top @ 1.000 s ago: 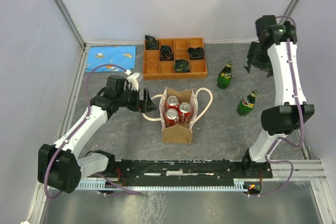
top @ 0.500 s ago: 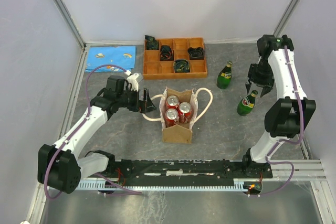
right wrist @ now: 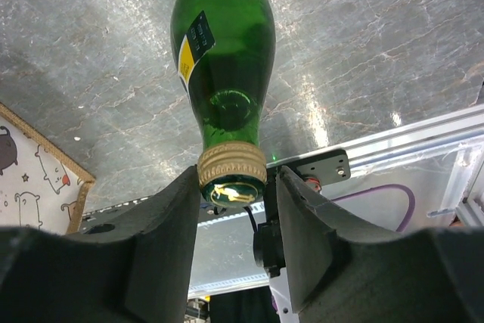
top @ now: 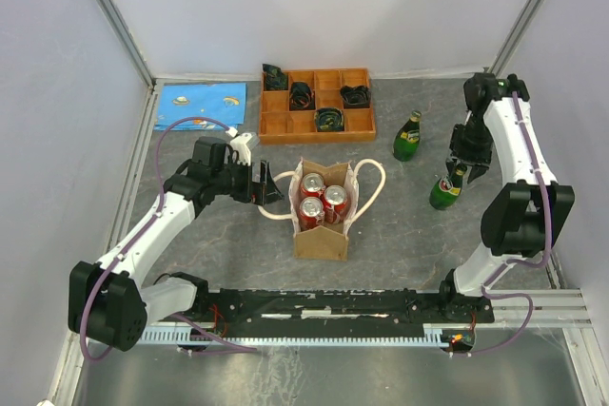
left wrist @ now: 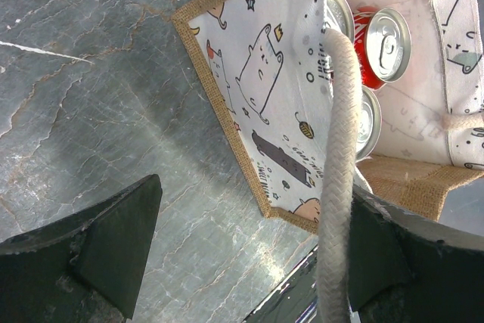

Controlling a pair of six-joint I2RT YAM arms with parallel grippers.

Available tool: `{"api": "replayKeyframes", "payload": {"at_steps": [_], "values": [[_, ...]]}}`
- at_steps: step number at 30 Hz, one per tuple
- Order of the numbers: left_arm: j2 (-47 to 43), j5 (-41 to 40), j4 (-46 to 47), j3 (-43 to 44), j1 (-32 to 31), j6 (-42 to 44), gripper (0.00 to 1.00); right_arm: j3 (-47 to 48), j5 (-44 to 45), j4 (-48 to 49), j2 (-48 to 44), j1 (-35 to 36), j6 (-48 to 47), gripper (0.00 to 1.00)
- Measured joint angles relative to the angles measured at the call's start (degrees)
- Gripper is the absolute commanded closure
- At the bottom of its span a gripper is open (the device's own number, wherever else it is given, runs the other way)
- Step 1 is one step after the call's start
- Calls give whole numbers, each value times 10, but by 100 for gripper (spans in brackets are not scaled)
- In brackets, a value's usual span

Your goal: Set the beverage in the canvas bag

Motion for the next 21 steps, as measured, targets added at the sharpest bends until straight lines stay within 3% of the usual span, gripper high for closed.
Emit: {"api": "replayKeyframes", "payload": {"at_steps": [8,11,17,21], "values": [[2,0,0,0,0,0,5,-22,4,31,-5,0,-1,52],[2,0,0,0,0,0,5,-28,4,39,-8,0,-1,63],[2,0,0,0,0,0,5,-42,3,53,-19,0,-1,96],[2,0,-1,0,0,0,5,-46,3,57,-24,0,-2,100]]}}
